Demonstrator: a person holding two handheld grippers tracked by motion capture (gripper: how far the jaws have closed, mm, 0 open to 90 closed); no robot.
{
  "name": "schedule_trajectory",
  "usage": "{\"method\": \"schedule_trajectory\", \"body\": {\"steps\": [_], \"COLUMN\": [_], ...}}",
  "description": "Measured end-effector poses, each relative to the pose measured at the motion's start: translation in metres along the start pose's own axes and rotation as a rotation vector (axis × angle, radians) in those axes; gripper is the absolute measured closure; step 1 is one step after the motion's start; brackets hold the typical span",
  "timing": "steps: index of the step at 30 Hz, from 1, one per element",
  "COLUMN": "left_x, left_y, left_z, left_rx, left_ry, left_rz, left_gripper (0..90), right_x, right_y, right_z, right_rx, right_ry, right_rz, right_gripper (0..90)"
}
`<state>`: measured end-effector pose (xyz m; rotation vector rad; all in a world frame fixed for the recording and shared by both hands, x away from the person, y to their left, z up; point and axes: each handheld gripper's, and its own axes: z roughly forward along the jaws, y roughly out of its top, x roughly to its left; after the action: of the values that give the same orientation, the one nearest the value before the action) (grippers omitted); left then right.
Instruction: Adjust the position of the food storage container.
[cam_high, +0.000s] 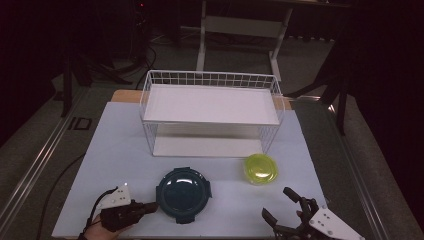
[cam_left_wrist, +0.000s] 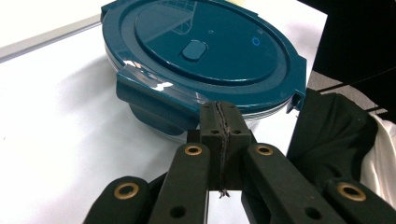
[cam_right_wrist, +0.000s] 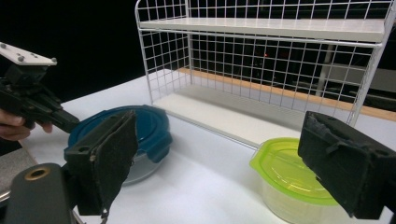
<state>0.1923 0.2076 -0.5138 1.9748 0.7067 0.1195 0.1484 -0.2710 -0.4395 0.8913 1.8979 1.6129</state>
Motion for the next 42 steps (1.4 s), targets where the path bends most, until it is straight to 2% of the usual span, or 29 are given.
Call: {"method": "schedule_trajectory", "body": {"steps": [11, 19, 21, 22, 23, 25, 27, 30, 31, 32, 33, 34, 36, 38, 40, 42], "left_x": [0.01, 0.012, 0.01, 0.01, 0.009, 0.008, 0.009, 0.011, 0.011, 0.012, 0.012, 0.013, 0.016, 0.019, 0.021, 0.021], "left_y": [0.009, 0.012, 0.015, 0.017, 0.019, 0.022, 0.025, 0.029, 0.029, 0.032, 0.034, 0.035, 0.038, 0.041, 0.044, 0.046], "left_z": [0.012, 0.013, 0.01, 0.008, 0.005, 0.002, -0.001, -0.007, -0.007, -0.008, -0.009, -0.01, -0.011, -0.012, -0.013, -0.014], "left_rx": [-0.012, -0.005, -0.031, -0.035, -0.045, -0.063, -0.074, -0.132, -0.132, -0.137, -0.144, -0.151, -0.155, -0.154, -0.148, -0.157], "left_ry": [0.011, 0.012, -0.001, -0.006, -0.009, -0.008, -0.006, -0.023, -0.023, -0.019, -0.013, -0.004, -0.014, -0.007, -0.002, -0.012], "left_rz": [-0.021, -0.025, -0.027, -0.028, -0.026, -0.024, -0.036, -0.076, -0.076, -0.079, -0.073, -0.073, -0.097, -0.12, -0.118, -0.118], "left_gripper": [89.0, 88.8, 87.7, 80.9, 80.9, 69.8, 51.7, 32.2, 24.2, 24.2, 10.0, 8.7, 0.0, 0.0, 0.0, 0.0], "right_x": [0.0, 0.0, 0.0, 0.001, 0.001, 0.001, 0.002, 0.005, 0.005, 0.006, 0.008, 0.008, 0.009, 0.01, 0.012, 0.014], "right_y": [0.0, 0.0, -0.001, -0.001, -0.001, -0.001, -0.001, 0.0, 0.0, -0.001, -0.002, -0.002, -0.002, 0.0, 0.004, 0.007], "right_z": [0.0, 0.001, 0.001, 0.001, 0.001, 0.003, 0.006, 0.01, 0.01, 0.012, 0.016, 0.019, 0.024, 0.028, 0.03, 0.032], "right_rx": [0.002, 0.006, 0.004, 0.003, 0.003, 0.006, -0.001, 0.001, 0.001, 0.01, 0.025, 0.033, 0.044, 0.04, 0.036, 0.02], "right_ry": [0.003, 0.004, 0.006, 0.006, 0.006, 0.005, 0.015, 0.037, 0.037, 0.043, 0.048, 0.058, 0.071, 0.074, 0.08, 0.057], "right_rz": [-0.004, -0.003, 0.0, 0.001, 0.001, -0.002, -0.004, -0.013, -0.013, -0.018, -0.015, -0.008, 0.008, 0.003, -0.012, -0.029], "right_gripper": [11.7, 11.7, 11.7, 11.7, 11.7, 11.6, 11.6, 11.6, 11.6, 11.6, 11.7, 12.1, 12.7, 12.7, 13.2, 13.1]}}
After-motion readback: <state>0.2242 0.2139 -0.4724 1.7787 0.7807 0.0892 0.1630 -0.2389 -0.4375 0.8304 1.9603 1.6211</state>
